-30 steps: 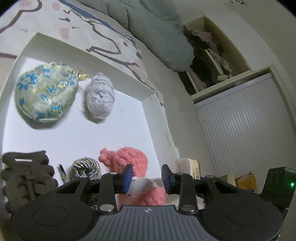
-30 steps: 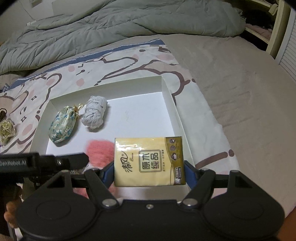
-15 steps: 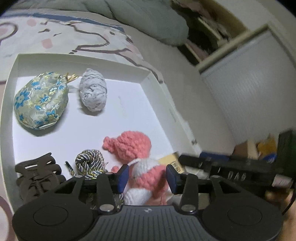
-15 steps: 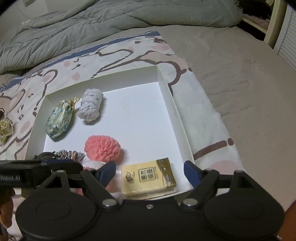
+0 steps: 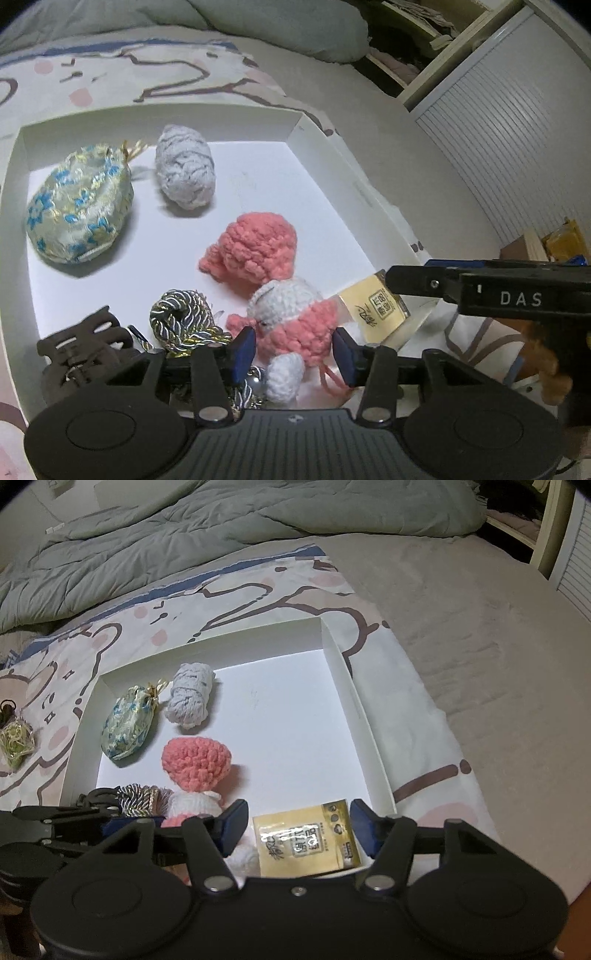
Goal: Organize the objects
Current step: 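Lower and release the doll in the box with the left tool while the right tool releases the tissue pack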
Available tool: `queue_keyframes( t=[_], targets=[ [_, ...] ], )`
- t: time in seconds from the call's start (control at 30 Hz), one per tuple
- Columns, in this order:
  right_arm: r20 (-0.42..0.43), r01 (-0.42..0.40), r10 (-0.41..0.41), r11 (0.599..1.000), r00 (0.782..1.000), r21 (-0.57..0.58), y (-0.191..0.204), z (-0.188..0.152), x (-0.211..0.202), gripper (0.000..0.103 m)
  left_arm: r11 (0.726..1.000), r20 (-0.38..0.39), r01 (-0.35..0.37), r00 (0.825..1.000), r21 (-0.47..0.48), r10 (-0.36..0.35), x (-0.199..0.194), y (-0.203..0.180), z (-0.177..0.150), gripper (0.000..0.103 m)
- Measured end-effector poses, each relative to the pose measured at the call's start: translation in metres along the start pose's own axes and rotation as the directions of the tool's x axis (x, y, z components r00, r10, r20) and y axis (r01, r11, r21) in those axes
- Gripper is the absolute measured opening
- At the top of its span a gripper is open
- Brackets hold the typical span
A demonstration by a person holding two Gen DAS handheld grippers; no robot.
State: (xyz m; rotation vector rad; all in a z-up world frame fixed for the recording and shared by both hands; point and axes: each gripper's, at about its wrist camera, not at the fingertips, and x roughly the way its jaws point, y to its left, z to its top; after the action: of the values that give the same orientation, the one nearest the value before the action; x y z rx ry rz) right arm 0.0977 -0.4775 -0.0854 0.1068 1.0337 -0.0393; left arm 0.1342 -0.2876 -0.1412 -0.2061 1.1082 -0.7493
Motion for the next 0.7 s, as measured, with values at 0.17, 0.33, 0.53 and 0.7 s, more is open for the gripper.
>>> queue_keyframes(
  t=[0.17,0.33,0.53,0.7],
  targets=[
    [-0.006,0.004,-0.004,1.000,1.000,-0.004,0.001,0.000,0.001,0.062,1.000,-0.007,0.016,1.000,-0.010,-0.016,-0.004,0.000,0.002,0.048],
    [0.015,0.000,-0.001,1.000,1.000,0.016,0.000,0.001,-0.005,0.062,1.000,0.014,-0.015,1.000,0.023,0.015,-0.018,-0.006,0.006,0.059],
    [0.051,-0.020,0.018,0.999,0.999,0.031,0.000,0.000,-0.016,0.063,0.994,0.046,-0.093,0.995,0.064,0.090,-0.039,-0.009,0.011,0.072],
    [0.082,-0.022,0.019,0.999,0.996,0.038,0.002,-0.003,-0.027,0.067,0.989,0.076,-0.129,0.989,0.073,0.124,-0.056,-0.009,0.012,0.076]
  ],
)
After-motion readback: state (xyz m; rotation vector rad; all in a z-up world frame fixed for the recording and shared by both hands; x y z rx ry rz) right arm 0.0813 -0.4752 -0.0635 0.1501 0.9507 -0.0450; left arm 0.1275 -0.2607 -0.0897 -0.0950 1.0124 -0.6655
